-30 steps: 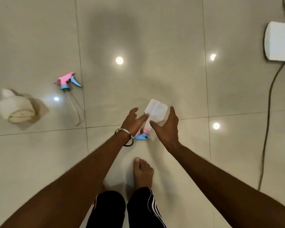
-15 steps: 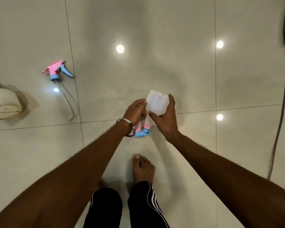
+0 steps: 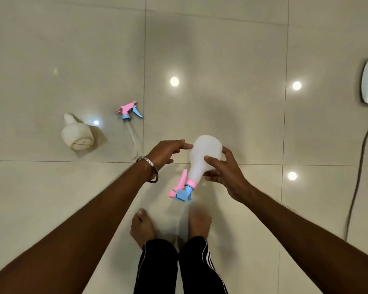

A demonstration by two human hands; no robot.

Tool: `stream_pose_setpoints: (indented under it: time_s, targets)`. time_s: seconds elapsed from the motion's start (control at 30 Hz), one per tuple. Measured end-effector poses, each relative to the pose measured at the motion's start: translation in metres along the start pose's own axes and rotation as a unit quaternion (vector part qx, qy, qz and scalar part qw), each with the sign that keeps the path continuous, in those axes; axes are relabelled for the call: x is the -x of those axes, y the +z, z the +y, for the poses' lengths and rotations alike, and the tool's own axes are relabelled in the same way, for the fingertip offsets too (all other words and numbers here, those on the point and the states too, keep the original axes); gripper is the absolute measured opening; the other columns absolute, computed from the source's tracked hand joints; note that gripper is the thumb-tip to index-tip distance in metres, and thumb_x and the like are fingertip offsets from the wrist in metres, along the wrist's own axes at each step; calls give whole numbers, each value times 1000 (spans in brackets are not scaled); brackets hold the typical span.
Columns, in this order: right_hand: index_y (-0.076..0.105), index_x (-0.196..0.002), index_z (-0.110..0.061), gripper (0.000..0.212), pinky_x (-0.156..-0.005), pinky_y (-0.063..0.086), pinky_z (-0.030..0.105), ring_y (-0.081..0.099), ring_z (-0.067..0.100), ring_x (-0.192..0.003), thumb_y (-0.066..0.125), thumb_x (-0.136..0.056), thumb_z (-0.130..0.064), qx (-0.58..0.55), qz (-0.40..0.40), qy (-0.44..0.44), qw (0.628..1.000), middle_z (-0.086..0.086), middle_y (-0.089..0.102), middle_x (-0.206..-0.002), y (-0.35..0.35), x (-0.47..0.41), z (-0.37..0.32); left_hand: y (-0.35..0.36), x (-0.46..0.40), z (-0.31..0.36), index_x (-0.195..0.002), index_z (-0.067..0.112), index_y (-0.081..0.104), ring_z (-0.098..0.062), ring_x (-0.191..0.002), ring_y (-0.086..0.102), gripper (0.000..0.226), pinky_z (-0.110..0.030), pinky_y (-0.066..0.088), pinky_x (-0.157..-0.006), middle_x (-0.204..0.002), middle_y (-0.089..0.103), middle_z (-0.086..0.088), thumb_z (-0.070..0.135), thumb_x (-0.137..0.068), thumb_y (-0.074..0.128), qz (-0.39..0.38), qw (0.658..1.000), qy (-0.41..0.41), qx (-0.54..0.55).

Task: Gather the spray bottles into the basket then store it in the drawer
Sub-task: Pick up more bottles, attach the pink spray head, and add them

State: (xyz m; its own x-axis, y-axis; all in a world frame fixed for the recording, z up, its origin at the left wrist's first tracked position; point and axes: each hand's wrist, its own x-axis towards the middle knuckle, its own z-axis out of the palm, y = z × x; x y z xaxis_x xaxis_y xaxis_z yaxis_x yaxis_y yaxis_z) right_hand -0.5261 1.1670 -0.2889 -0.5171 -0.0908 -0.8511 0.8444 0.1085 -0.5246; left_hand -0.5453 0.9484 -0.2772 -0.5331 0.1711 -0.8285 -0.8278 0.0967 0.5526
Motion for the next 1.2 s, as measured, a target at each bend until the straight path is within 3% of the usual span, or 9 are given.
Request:
stream_pose_setpoints:
  time_s: [0.1,0.27,0.47,0.57,0.73,0.8,0.9,1.1,1.2]
  targets:
    - [39,-139,-31,86,-72,60,37,73,26,-75,82,-67,-49,-8,-35,15,999,12,69,-113,27,33,-19,-24,46,10,-103,33,74,-12,-126,46,27,-41,38,-103,-135,55,12,37,-96,49,1,999,20,31]
    - [51,-132,-27,73,-79,60,43,73,32,-91,73,-70,-59,7,-73,42,996,16,68,-120,69,89,-43,-46,127,20,-105,31,73,-9,-118,52,23,-39,42,-97,-116,66,19,31,-95,52,14,993,60,96]
    - [67,-115,-18,58,-62,57,31,69,28,-78,63,-77,-60,78,-100,33,991,14,75,-95,133,139,-86,-80,208,20,-109,36,69,-7,-122,49,24,-48,39,-102,-123,63,19,24,-93,56,44,977,80,193]
    - [66,-114,-19,52,-64,59,32,69,29,-75,58,-83,-60,100,-119,33,987,16,75,-90,165,157,-93,-95,239,11,-111,37,67,-11,-121,48,28,-52,39,-101,-128,59,15,23,-88,61,64,965,92,238]
    - [66,-112,-18,61,-72,61,37,71,33,-80,54,-84,-70,198,-184,25,962,21,76,-96,226,185,-100,-116,288,-20,-115,35,65,-29,-125,52,39,-59,44,-101,-133,57,3,21,-80,67,135,922,140,335]
    - [69,-107,-20,68,-73,61,37,73,36,-85,53,-74,-78,250,-209,24,945,19,76,-96,248,199,-101,-123,307,-37,-116,35,64,-31,-124,53,35,-55,50,-96,-132,58,1,19,-85,66,164,902,152,370]
    - [69,-108,-29,71,-70,61,30,76,26,-92,49,-68,-83,311,-234,18,921,2,79,-97,272,218,-101,-126,333,-58,-117,34,64,-28,-123,55,31,-42,57,-86,-130,60,0,18,-90,63,205,871,159,417]
    - [59,-127,-44,60,-69,59,22,72,9,-100,54,-76,-76,356,-296,-66,884,-8,73,-118,333,275,-101,-139,399,-92,-117,30,64,-27,-122,57,27,-40,57,-83,-126,63,-1,22,-91,62,269,802,182,501]
    - [42,-146,-43,72,-81,60,29,65,11,-113,53,-80,-69,377,-326,-96,862,-8,62,-134,374,303,-95,-155,435,-110,-115,32,65,-26,-120,58,25,-42,57,-86,-125,64,-1,27,-91,63,301,771,190,528]
